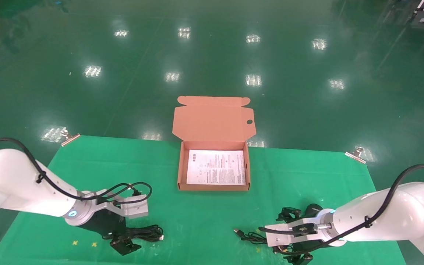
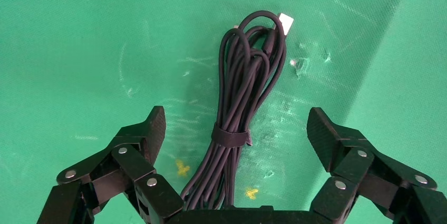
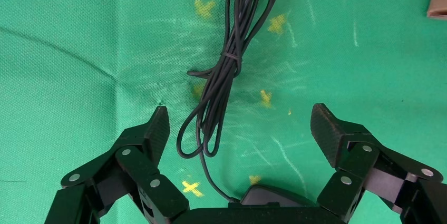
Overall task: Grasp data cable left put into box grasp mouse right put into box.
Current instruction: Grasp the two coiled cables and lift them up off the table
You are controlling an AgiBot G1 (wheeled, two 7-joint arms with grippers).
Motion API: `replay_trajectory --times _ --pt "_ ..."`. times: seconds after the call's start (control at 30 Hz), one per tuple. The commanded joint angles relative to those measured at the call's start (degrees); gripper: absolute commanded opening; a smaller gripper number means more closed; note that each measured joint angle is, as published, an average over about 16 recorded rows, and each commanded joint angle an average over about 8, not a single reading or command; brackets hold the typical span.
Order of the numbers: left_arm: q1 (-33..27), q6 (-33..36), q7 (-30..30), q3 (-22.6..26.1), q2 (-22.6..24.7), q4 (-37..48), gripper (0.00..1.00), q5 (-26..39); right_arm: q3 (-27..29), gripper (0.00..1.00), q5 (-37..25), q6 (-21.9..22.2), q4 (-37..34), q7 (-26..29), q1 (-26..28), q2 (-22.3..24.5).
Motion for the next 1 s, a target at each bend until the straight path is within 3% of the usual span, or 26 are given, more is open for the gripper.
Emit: replay_trajectory --times 0.03,1.0 --pt "-0.1 -0.1 0.1 0.0 0.1 0.2 0.0 0.0 0.0 0.0 0.0 0.1 -0.2 -0.1 0.0 -0.1" --pt "0.2 0.3 -0.5 0.0 -0.5 -1.4 0.0 -0.1 0.1 0.0 0.0 -0.4 1.3 0.5 0.1 0.6"
